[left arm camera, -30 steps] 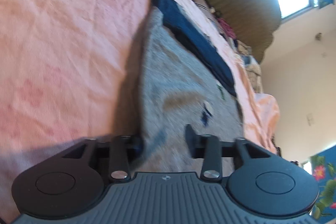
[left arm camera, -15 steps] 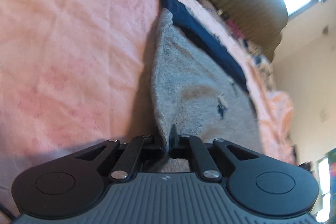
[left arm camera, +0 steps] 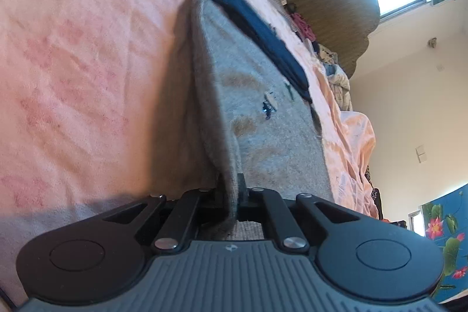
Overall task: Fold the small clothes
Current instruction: 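Fold the side edge over toward the sleeves and open both grippers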
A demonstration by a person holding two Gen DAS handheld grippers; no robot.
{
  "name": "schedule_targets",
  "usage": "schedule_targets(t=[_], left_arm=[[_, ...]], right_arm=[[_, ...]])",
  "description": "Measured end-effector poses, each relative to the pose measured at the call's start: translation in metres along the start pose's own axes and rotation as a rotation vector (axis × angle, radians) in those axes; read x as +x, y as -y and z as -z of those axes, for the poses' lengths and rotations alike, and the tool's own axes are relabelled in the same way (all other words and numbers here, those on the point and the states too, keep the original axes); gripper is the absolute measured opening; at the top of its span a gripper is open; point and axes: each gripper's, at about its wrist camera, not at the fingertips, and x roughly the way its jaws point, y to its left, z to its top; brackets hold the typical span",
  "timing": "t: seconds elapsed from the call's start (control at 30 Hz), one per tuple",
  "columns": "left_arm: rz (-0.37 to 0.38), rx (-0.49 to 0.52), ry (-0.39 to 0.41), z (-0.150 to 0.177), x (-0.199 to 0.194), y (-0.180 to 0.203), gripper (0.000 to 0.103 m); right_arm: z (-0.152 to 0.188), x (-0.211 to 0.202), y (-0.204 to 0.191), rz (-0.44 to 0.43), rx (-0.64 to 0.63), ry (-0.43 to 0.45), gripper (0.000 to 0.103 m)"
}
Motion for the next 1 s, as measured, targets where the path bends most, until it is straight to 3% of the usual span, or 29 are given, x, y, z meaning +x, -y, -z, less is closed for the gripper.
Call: schedule_targets(t=[0.07, 0.17, 0.27, 0.3, 0.33, 0.37, 0.43, 0.47, 0.5, 0.53, 0.57, 0.67, 0.73, 0.83, 0.9, 0.97, 1.0], left_arm=[[0.004, 0.036, 0.009, 0.002, -0.008, 0.005, 0.004], [-0.071, 0.012, -0.035, 0.008, -0.001, -0.012, 0.004], [-0.009, -0.068, -0.05, 0.013, -0.005, -0.027, 0.006], [0.002, -0.065, -0.066, 0.015, -0.007, -0.025, 0.012], [0.022, -0.06, -0.084, 0.017, -0.008, -0.023, 0.028], [0.048, -0.055, -0.095, 0.02, -0.008, -0.02, 0.037], [0.077, -0.024, -0.101, 0.026, -0.008, -0.009, 0.065], [0.061, 0.01, -0.106, 0.028, -0.006, -0.001, 0.065], [0.035, 0.048, -0.109, 0.029, -0.003, 0.006, 0.061], [0.012, 0.076, -0.112, 0.03, -0.002, 0.01, 0.026], [-0.013, 0.097, -0.138, 0.031, 0.001, 0.012, 0.003], [-0.131, 0.161, -0.123, 0.03, -0.008, 0.007, 0.005], [-0.114, 0.149, -0.127, 0.028, -0.016, -0.005, 0.005], [-0.133, 0.189, -0.153, 0.019, -0.022, -0.001, 0.007], [-0.177, 0.249, -0.158, 0.007, -0.029, 0.01, 0.011], [-0.201, 0.295, -0.08, -0.012, -0.041, 0.023, 0.016], [-0.209, 0.321, -0.017, -0.023, -0.044, 0.032, 0.032]], right_arm=[[-0.003, -0.023, 0.004, 0.012, 0.0, 0.043, 0.011], [0.001, -0.031, 0.026, 0.069, 0.048, 0.019, 0.01], [0.012, -0.025, 0.03, 0.008, 0.103, 0.025, 0.016], [0.016, -0.025, 0.025, 0.0, 0.095, 0.033, 0.02], [0.019, -0.025, 0.023, -0.026, 0.093, 0.038, 0.036], [0.022, -0.025, 0.02, -0.053, 0.093, 0.043, 0.05], [0.022, -0.021, 0.013, -0.061, 0.088, 0.04, 0.053], [0.021, -0.019, 0.011, -0.053, 0.088, 0.036, 0.05], [0.018, -0.016, 0.009, -0.034, 0.091, 0.027, 0.043], [0.016, -0.013, 0.006, -0.01, 0.079, 0.007, 0.017], [0.014, -0.012, 0.002, 0.017, 0.05, -0.006, 0.013], [0.014, -0.022, -0.003, 0.077, -0.001, 0.006, 0.012], [0.017, -0.025, 0.004, 0.132, -0.016, -0.002, 0.006], [0.02, -0.027, 0.011, 0.101, 0.021, 0.008, 0.006], [0.013, -0.031, 0.001, 0.122, -0.006, 0.031, 0.023], [-0.002, -0.042, -0.009, 0.16, -0.037, 0.131, 0.06], [-0.016, -0.043, -0.017, 0.179, -0.063, 0.194, 0.065]])
